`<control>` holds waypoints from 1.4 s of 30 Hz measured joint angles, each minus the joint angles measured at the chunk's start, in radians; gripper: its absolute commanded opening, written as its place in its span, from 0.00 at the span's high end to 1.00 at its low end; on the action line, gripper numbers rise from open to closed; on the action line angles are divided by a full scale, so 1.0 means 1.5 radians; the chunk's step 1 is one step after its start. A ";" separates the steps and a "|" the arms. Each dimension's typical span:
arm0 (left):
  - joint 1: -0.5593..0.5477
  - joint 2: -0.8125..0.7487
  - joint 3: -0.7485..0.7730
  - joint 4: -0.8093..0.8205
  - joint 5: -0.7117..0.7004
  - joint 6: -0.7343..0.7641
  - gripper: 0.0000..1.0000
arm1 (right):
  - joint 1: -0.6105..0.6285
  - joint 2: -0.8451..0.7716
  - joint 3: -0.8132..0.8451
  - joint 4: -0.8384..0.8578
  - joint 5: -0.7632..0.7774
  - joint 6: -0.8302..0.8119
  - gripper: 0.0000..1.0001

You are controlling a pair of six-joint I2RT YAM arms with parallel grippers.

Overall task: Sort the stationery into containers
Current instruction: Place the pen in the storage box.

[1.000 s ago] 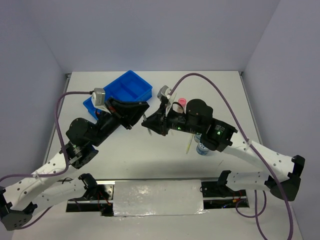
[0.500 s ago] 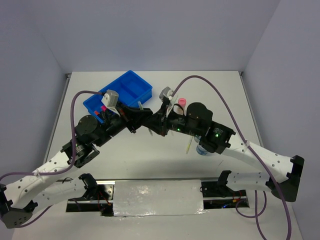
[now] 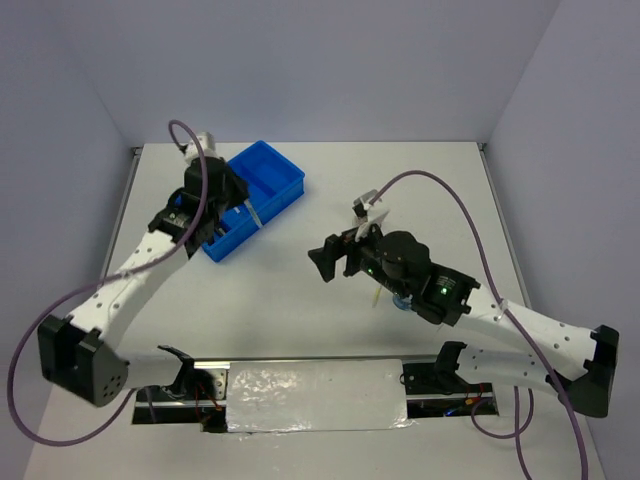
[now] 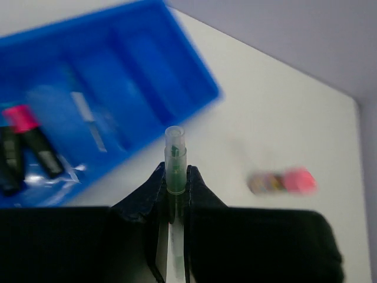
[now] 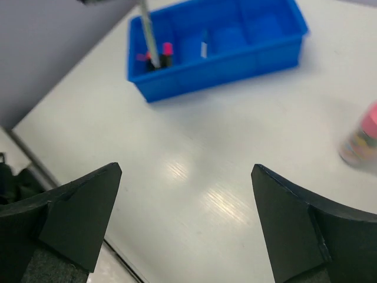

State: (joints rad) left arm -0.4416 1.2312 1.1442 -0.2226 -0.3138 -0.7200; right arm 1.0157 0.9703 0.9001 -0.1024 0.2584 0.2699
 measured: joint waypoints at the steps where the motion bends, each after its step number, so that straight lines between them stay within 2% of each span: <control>1: 0.031 0.022 0.005 -0.001 -0.008 -0.010 1.00 | -0.001 -0.013 -0.014 -0.011 0.017 0.005 0.00; 3: 0.100 0.083 0.025 -0.006 -0.025 -0.032 1.00 | -0.003 -0.052 -0.047 -0.037 0.052 0.018 0.00; 6: 0.154 0.170 0.048 0.009 -0.037 -0.059 0.99 | -0.004 -0.105 -0.072 -0.066 0.077 0.030 0.00; 12: 0.194 0.276 0.053 0.052 -0.050 -0.090 0.92 | -0.004 -0.168 -0.093 -0.087 0.087 0.040 0.00; 17: 0.209 0.319 0.053 0.095 -0.061 -0.099 0.87 | -0.004 -0.187 -0.105 -0.096 0.078 0.043 0.00; 19: 0.213 0.330 0.054 0.110 -0.061 -0.099 0.80 | -0.004 -0.189 -0.106 -0.097 0.073 0.044 0.00; 20: 0.214 0.335 0.055 0.116 -0.061 -0.099 0.69 | -0.004 -0.190 -0.107 -0.097 0.070 0.044 0.00; 24: 0.216 0.352 0.056 0.129 -0.061 -0.106 0.47 | -0.004 -0.185 -0.111 -0.098 0.066 0.044 0.00; 25: 0.216 0.355 0.056 0.128 -0.062 -0.112 0.35 | -0.004 -0.181 -0.111 -0.097 0.066 0.044 0.00; 29: 0.216 0.362 0.057 0.114 -0.063 -0.127 0.16 | -0.004 -0.151 -0.111 -0.100 0.063 0.046 0.00; 31: 0.216 0.363 0.060 0.099 -0.062 -0.132 0.10 | -0.004 -0.134 -0.108 -0.113 0.066 0.054 0.00; 32: 0.216 0.363 0.063 0.088 -0.061 -0.133 0.02 | -0.004 -0.125 -0.104 -0.123 0.072 0.062 0.00; 36: 0.216 0.336 0.092 0.031 -0.045 -0.130 0.01 | -0.004 -0.058 -0.060 -0.196 0.135 0.137 0.00; 40: 0.215 0.238 0.134 -0.039 -0.007 -0.109 0.01 | -0.004 0.035 -0.025 -0.297 0.224 0.270 0.02; 41: 0.213 0.195 0.132 -0.050 0.004 -0.097 0.01 | -0.006 0.055 -0.027 -0.319 0.241 0.301 0.05; 42: 0.209 0.150 0.127 -0.057 0.014 -0.092 0.01 | -0.010 0.072 -0.031 -0.338 0.253 0.330 0.14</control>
State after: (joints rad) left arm -0.1280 1.4559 1.3354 -0.3077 -0.2932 -0.8581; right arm 1.0000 1.0786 0.8543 -0.6098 0.6376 0.7647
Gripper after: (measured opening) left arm 0.993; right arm 0.964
